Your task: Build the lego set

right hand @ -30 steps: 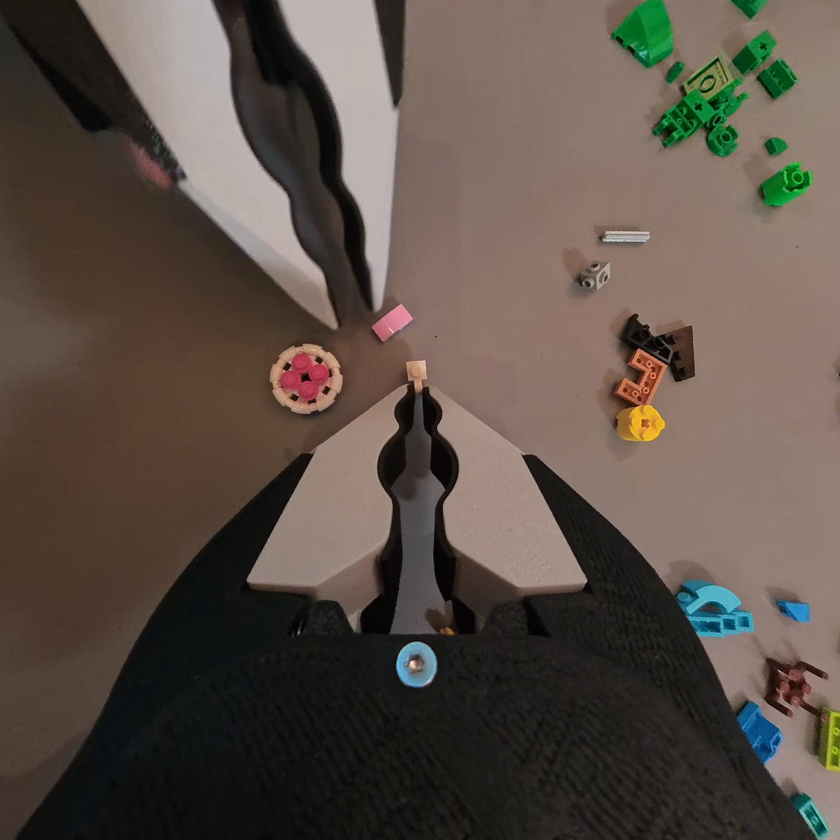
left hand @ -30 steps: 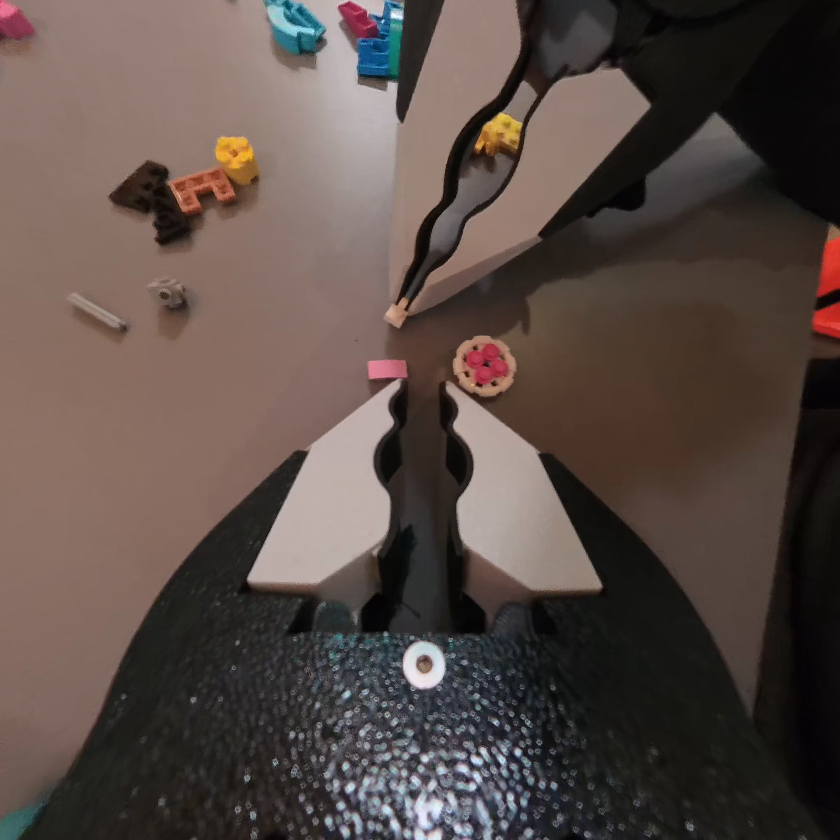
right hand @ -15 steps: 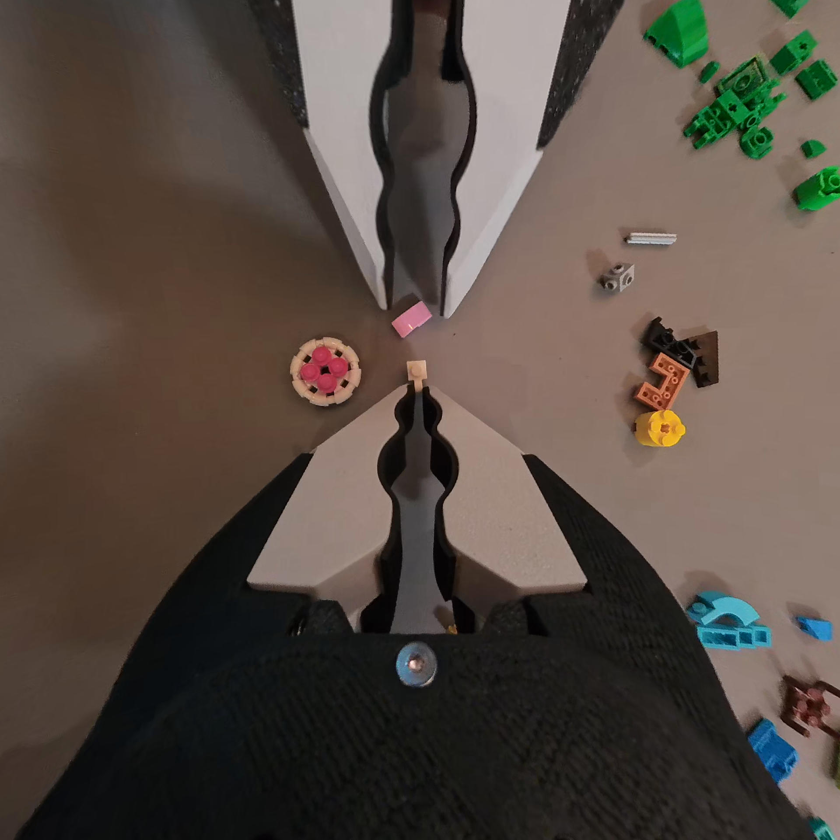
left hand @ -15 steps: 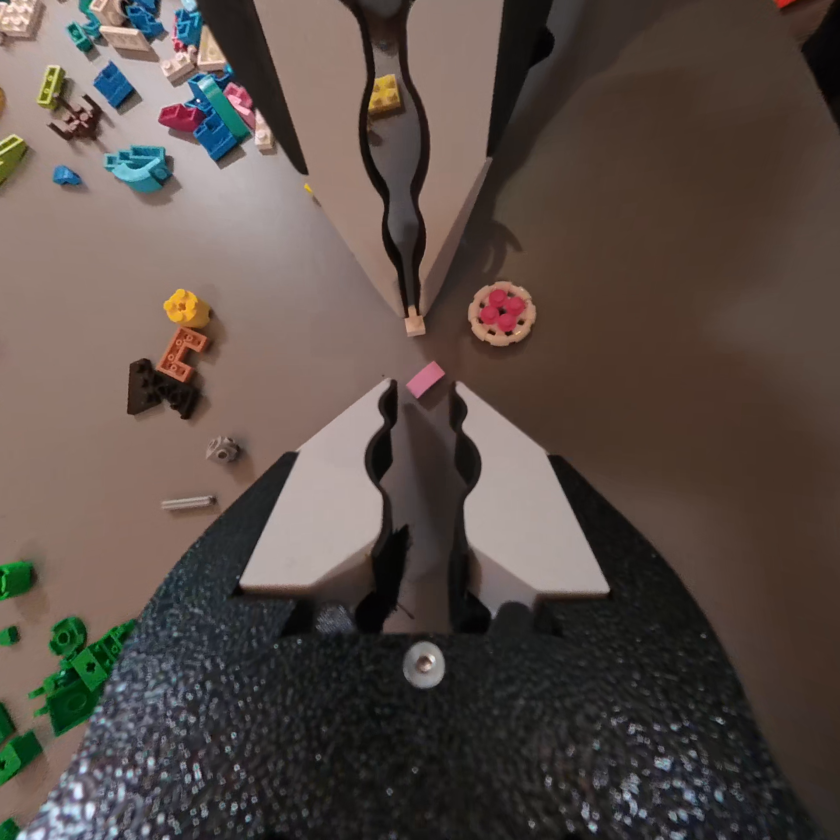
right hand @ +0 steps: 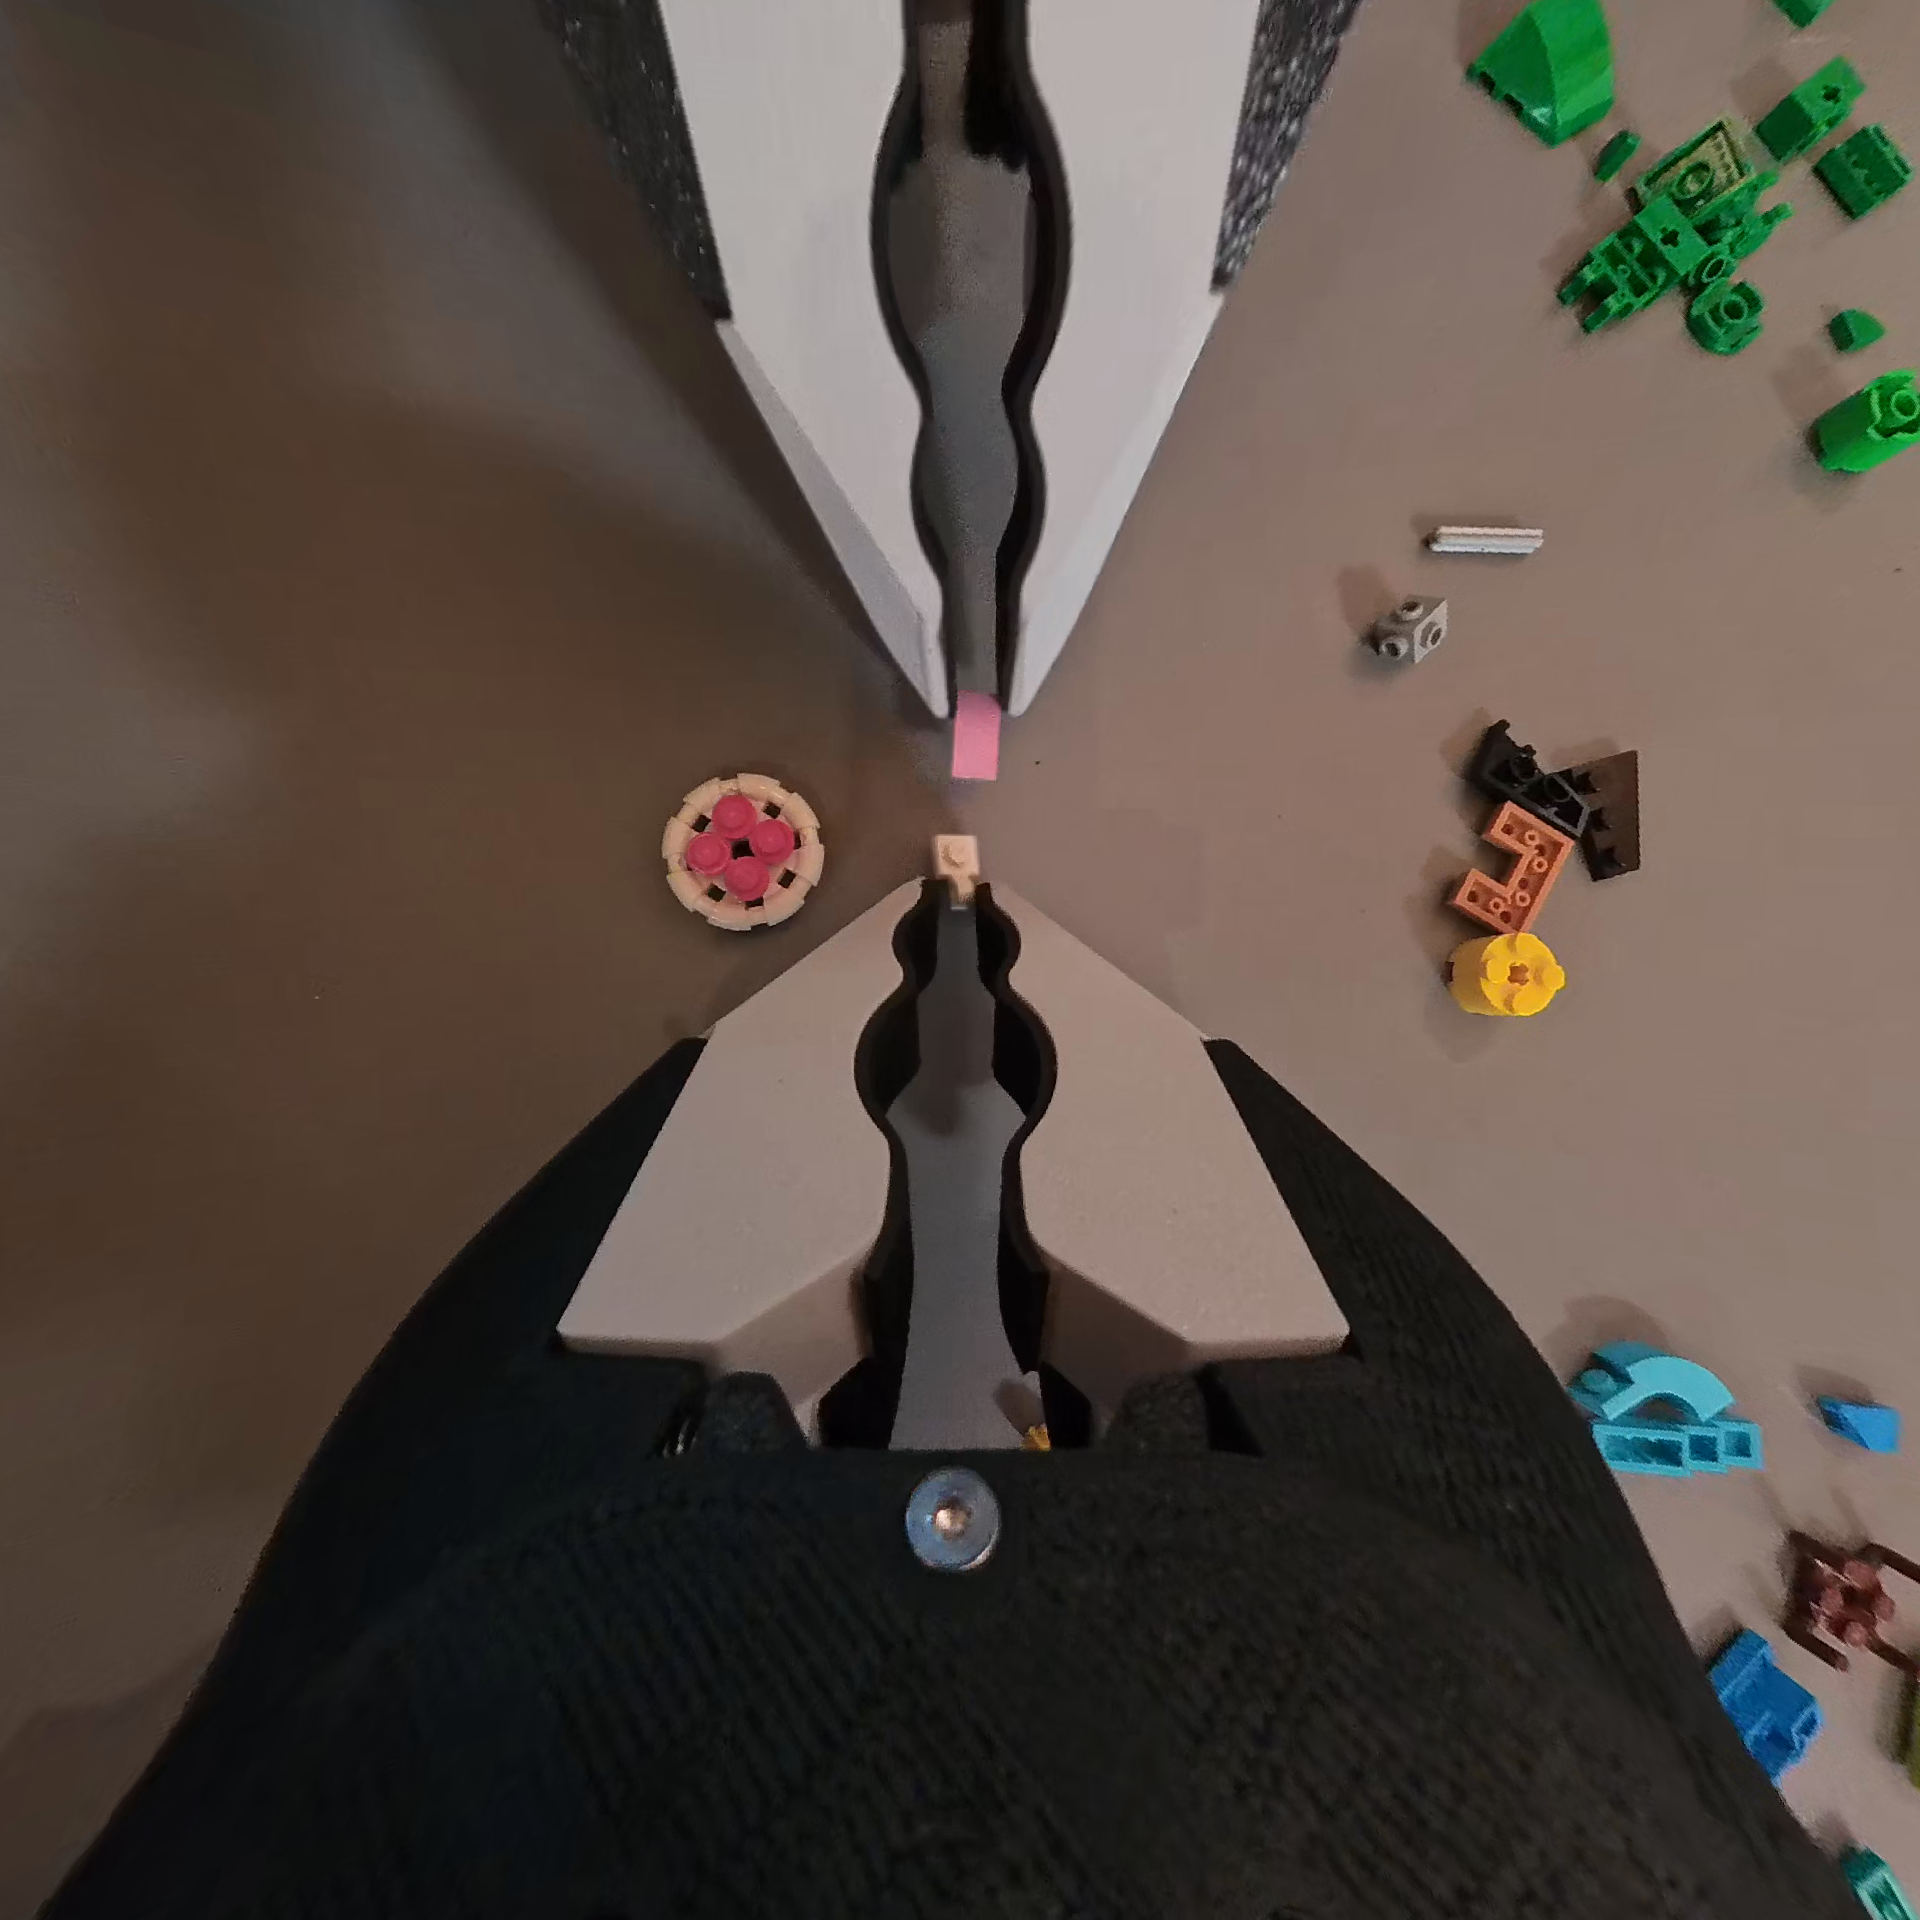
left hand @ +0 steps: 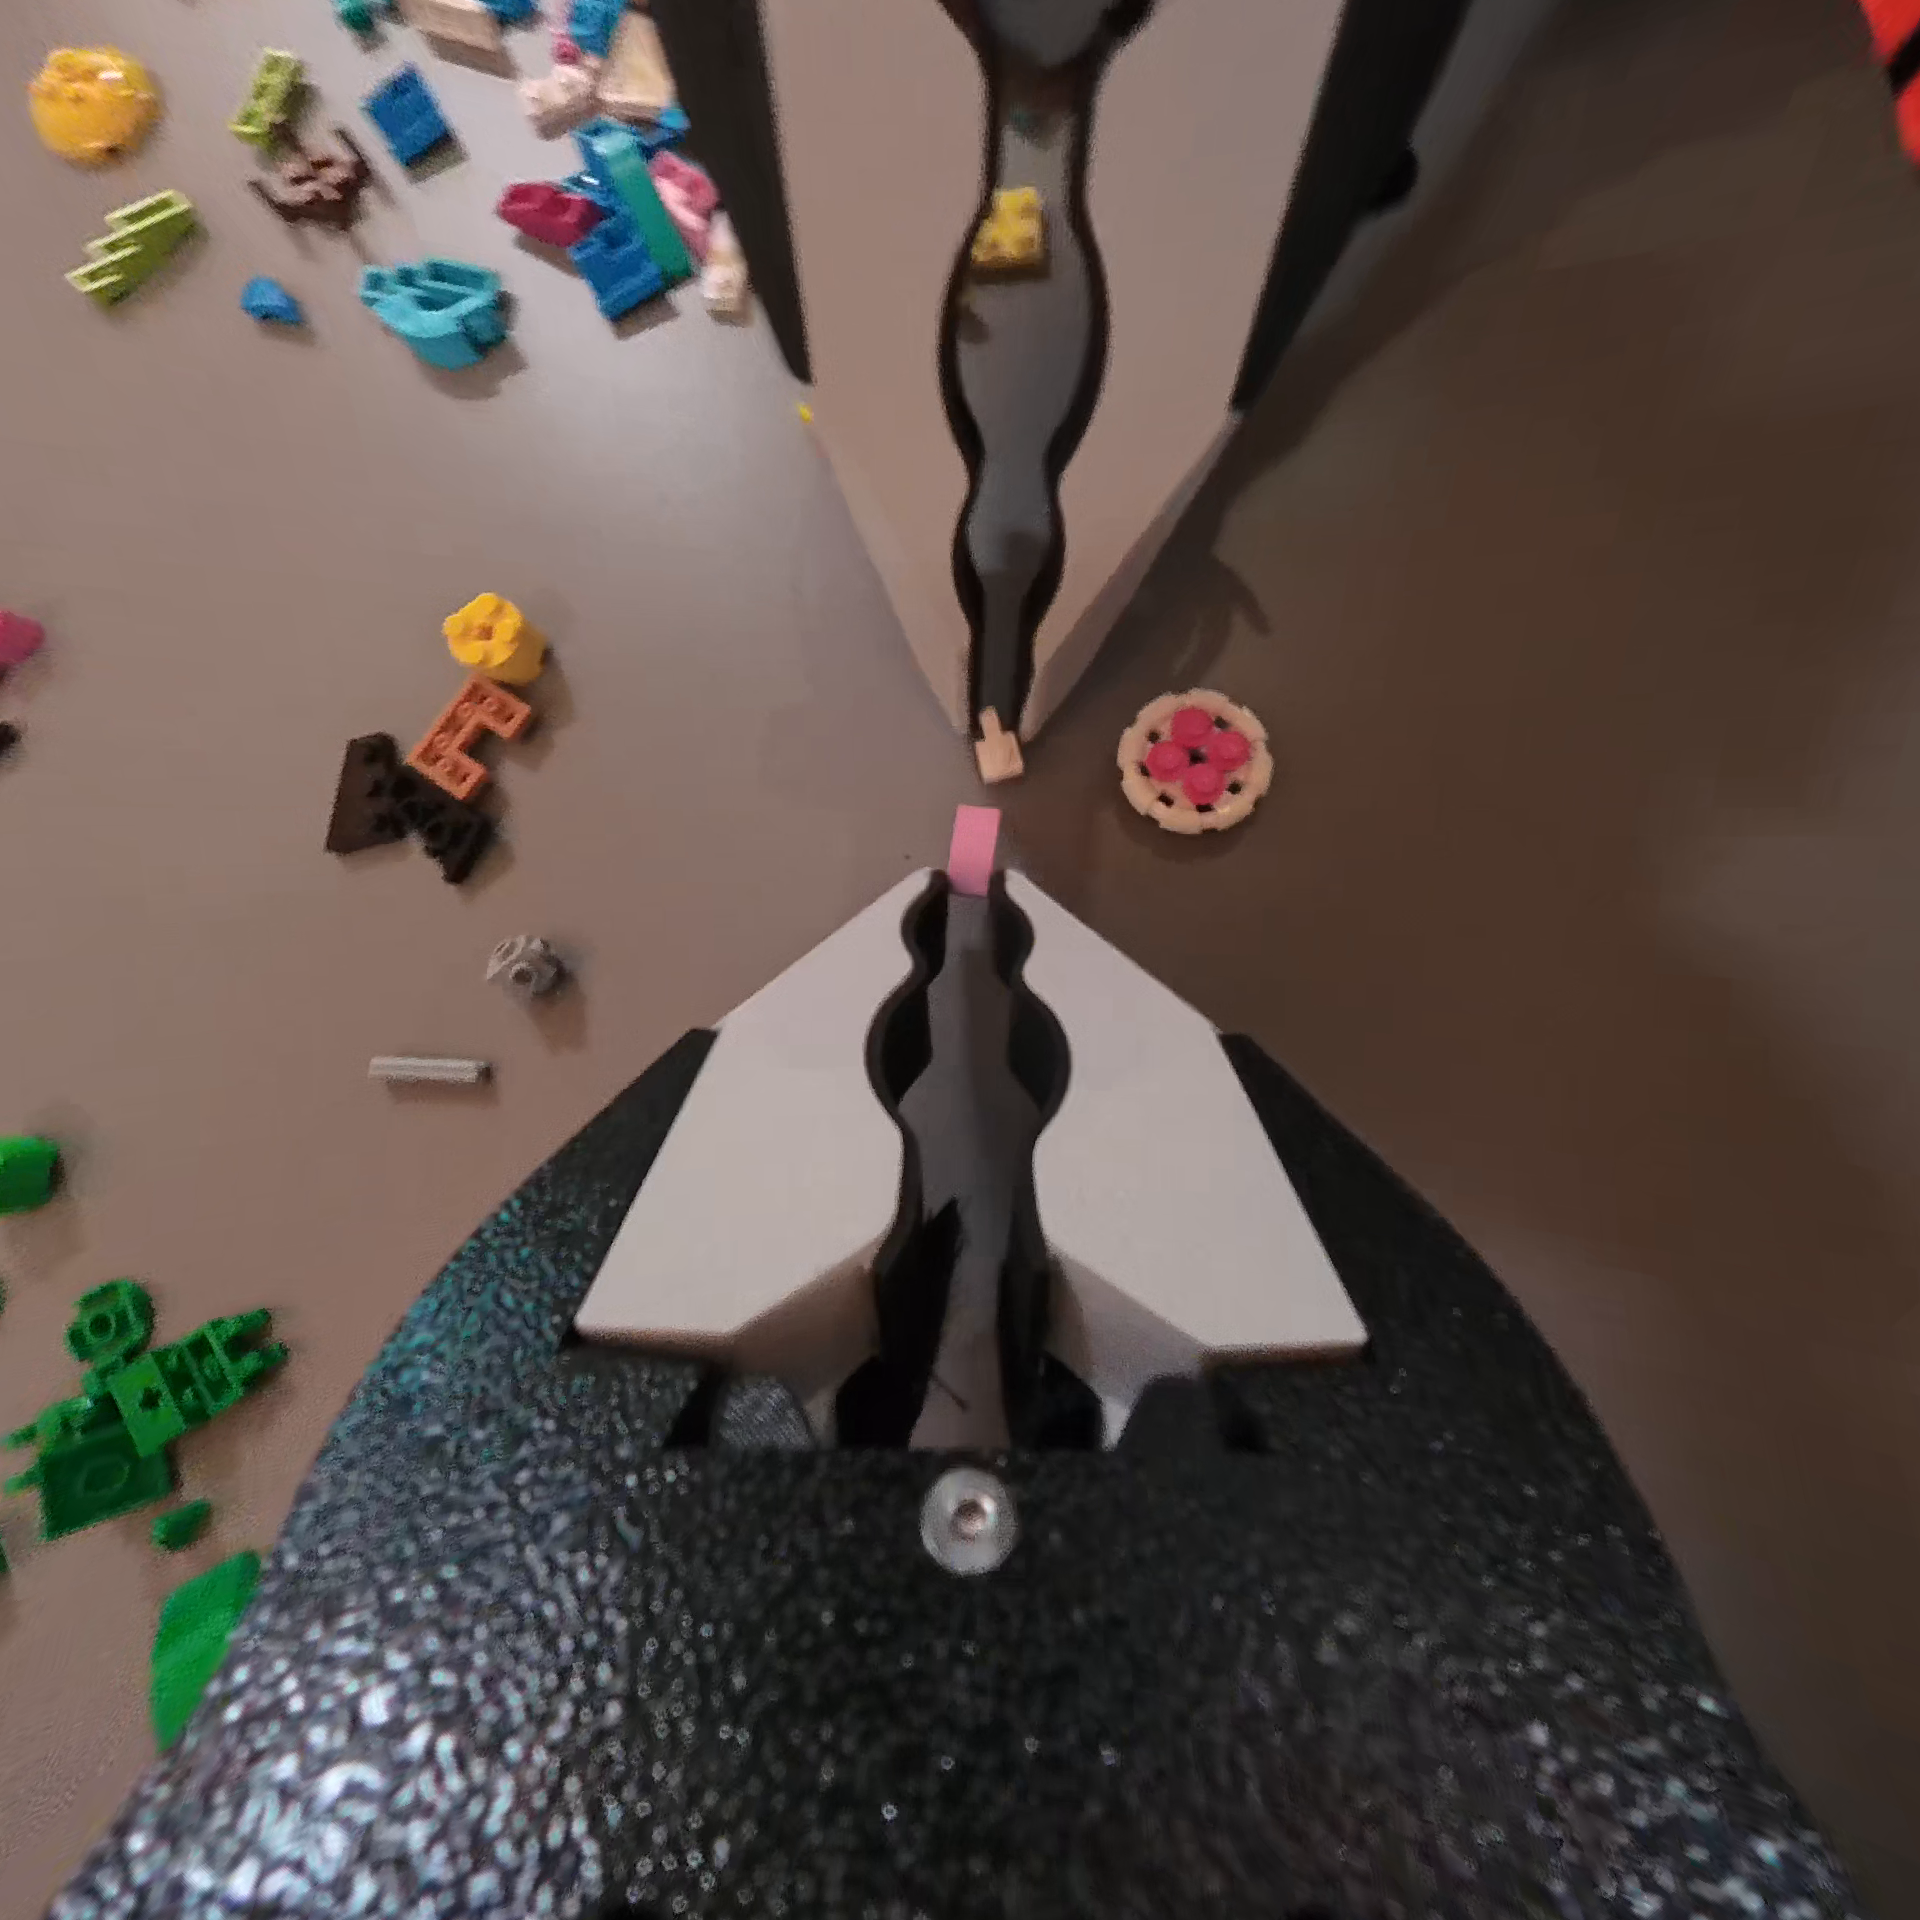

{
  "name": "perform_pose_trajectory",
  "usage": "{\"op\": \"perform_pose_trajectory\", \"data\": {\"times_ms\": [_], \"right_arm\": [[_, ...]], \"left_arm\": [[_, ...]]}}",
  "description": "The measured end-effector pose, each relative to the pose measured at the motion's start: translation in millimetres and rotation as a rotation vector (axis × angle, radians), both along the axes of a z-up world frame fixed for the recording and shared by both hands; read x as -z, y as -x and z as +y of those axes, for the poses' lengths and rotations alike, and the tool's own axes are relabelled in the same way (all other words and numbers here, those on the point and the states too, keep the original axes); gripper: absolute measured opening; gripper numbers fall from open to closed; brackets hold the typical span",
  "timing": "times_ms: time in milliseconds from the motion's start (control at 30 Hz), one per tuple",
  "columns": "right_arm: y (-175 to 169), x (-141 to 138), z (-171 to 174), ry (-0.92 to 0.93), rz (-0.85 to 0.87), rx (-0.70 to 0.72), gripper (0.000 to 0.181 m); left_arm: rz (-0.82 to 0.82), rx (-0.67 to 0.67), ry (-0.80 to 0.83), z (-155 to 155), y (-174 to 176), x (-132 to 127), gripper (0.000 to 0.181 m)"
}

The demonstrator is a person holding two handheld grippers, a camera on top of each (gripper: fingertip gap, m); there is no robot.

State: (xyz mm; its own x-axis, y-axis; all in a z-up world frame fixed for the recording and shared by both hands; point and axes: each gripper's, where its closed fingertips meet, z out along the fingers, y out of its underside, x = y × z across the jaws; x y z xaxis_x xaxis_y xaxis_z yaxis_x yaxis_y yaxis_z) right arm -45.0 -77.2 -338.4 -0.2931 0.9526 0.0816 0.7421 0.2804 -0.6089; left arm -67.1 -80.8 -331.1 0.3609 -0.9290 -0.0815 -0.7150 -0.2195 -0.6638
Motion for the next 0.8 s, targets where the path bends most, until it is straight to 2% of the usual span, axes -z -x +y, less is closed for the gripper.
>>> {"op": "perform_pose_trajectory", "data": {"times_ms": [133, 233, 333, 800], "right_arm": [[-0.8, -0.2, -0.5, 0.019, 0.003, -0.001, 0.008], [-2.9, -0.2, -0.3, 0.043, 0.004, -0.003, 0.011], [-2.9, -0.1, 0.2, 0.066, 0.010, 0.003, 0.012], [1.1, -0.4, 3.2, 0.100, 0.041, 0.020, 0.002]], "left_arm": [[-0.151, -0.146, 0.052, 3.2, -6.8, -10.8, 0.006], [-0.161, -0.176, 0.047, 0.4, -11.9, -8.6, 0.006], [-0.130, -0.168, -0.004, 4.0, -11.8, -5.1, 0.006], [-0.103, -0.040, 0.057, 10.1, -12.7, -4.5, 0.006]]}}
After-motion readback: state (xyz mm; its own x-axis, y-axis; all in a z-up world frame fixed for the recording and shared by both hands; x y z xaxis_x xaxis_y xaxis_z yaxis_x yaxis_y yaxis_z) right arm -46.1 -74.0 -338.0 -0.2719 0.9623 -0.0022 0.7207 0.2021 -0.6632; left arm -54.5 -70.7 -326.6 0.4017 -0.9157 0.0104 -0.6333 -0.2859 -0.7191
